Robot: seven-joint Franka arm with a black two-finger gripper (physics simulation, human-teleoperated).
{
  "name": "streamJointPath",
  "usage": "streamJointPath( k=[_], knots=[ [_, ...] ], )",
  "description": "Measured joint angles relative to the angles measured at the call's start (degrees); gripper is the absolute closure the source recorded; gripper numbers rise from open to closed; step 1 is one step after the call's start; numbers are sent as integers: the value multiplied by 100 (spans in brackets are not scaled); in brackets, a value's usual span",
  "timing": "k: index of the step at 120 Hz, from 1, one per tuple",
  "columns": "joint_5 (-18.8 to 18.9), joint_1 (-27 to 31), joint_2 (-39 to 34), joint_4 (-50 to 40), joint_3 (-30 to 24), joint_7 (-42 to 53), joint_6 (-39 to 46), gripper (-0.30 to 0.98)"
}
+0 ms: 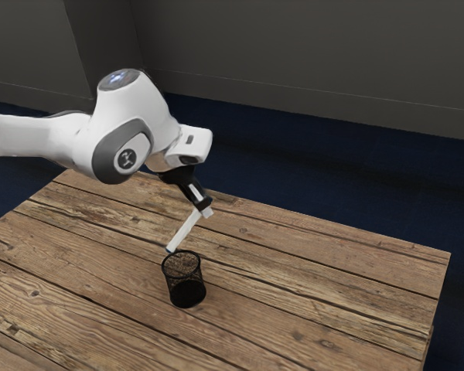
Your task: Put the marker into the pen holder.
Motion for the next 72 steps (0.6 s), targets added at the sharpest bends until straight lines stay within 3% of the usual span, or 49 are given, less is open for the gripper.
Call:
streamJointPath(
  k=[34,72],
  knots=[
    [-83,112,-285,-1016,66,156,1694,77],
    [-254,17,-233,-1414,92,475,2331,76]
  ],
)
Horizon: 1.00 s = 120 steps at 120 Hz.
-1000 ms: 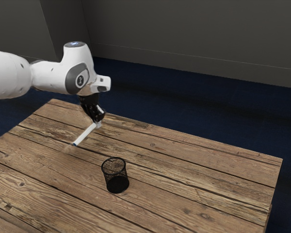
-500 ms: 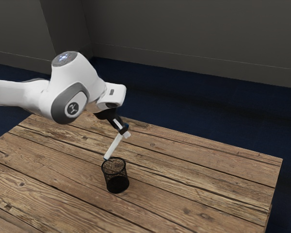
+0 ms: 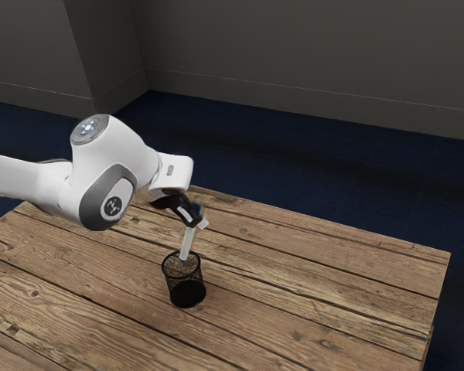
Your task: Put the marker into the pen holder.
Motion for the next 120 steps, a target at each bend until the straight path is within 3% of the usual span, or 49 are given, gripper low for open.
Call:
streamJointPath(
  k=[54,76,86,100,110,120],
  knots=[
    [-167,78,484,-331,31,340,286,74],
    [-376,-23,529,-239,77,451,146,36],
    [-381,-29,498,340,73,494,-94,25],
    [-355,-16,624,1687,88,510,-1066,15],
    [-185,-1,888,3267,164,343,-2668,11],
    [15,562,1346,4516,105,120,-4231,8]
  ],
)
